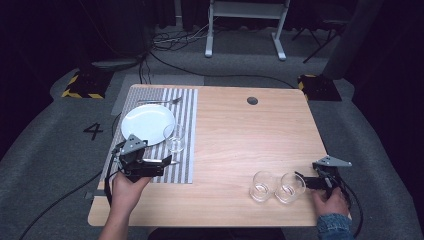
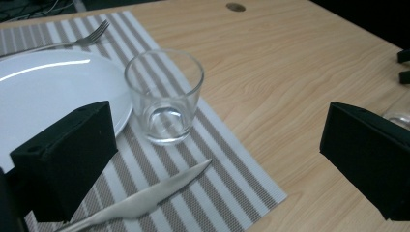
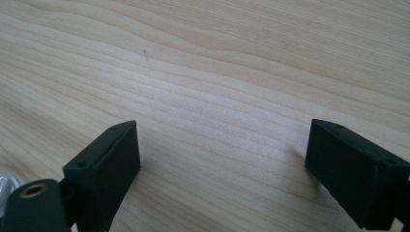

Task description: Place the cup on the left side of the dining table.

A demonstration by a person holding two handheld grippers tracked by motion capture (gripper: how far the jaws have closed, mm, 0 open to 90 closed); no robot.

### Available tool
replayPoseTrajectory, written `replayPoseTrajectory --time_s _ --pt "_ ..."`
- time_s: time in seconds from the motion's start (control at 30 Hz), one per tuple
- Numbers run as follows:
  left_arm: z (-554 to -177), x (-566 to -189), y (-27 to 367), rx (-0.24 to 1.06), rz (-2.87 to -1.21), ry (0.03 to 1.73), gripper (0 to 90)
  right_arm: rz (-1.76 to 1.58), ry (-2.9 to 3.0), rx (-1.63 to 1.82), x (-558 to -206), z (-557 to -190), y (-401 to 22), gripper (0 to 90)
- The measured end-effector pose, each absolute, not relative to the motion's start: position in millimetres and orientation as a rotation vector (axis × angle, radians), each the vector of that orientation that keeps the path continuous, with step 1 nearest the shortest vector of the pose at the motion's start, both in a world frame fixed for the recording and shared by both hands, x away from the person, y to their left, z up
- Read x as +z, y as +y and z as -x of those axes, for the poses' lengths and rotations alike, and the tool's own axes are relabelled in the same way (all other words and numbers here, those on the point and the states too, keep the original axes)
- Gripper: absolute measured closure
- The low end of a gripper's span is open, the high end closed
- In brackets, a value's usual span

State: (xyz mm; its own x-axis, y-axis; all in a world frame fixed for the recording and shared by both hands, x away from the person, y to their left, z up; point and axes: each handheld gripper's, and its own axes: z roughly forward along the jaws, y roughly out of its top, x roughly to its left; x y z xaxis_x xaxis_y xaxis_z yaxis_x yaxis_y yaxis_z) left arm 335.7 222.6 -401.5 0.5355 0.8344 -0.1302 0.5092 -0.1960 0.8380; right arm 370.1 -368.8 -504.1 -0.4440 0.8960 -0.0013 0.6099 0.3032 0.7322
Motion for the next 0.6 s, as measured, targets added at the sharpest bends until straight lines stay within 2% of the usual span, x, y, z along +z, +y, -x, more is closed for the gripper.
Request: replayPoseTrajectory --time_s 0.13,0.6 --pt "-327.0 -403.0 232.6 0.433 -1.862 1.134 0.0 -1.342 2.165 0.942 -504.1 -370.2 -368.8 12.6" --pt "-298.2 -403.6 257.1 0.535 -1.897 1.199 0.0 -1.343 2.165 0.942 -504.1 -370.2 -368.8 12.6"
